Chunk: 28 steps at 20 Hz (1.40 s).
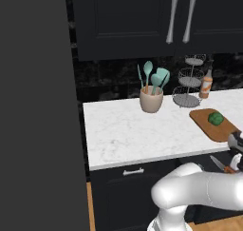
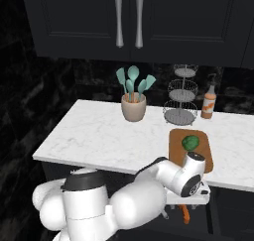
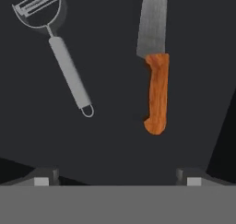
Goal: Place the appropriate cutting tool for cutting the broccoli skin on the cutting board.
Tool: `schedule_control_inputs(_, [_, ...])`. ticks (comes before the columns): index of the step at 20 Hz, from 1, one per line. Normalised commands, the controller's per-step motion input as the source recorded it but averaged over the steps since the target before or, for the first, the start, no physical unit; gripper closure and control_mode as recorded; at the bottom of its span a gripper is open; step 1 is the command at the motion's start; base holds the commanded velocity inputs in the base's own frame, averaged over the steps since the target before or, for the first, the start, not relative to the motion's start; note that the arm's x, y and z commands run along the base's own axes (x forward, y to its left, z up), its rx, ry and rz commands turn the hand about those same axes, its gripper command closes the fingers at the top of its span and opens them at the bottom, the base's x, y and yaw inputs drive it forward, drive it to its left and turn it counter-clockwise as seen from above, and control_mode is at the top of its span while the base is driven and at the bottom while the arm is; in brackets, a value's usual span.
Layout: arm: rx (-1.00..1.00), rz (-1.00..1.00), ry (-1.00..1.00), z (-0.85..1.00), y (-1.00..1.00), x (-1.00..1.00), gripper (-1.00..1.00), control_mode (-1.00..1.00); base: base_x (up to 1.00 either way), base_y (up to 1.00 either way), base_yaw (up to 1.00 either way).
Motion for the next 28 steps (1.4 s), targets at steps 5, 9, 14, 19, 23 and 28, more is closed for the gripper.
schedule_control_inputs(5, [0.06,0.08,0.00,-0.43,0.00,0.28,-1.00,-1.00,0.00,0.00,0.00])
schedule_control_inputs(9, [0.06,0.04,0.00,-0.24,-0.12,0.22,-1.00,-1.00,0.00,0.00,0.00])
schedule_control_inputs(14, [0.05,0.02,0.00,-0.26,-0.15,0.14,-1.00,-1.00,0.00,0.00,0.00])
schedule_control_inputs(19, [0.03,0.00,0.00,-0.43,-0.02,0.06,-1.00,-1.00,0.00,0.00,0.00])
schedule_control_inputs(23, [0.00,0.00,0.00,-0.43,0.00,0.08,-1.00,-1.00,0.00,0.00,0.00])
schedule_control_inputs(28, [0.00,0.00,0.00,-0.36,0.00,0.04,-1.00,-1.00,0.00,0.00,0.00])
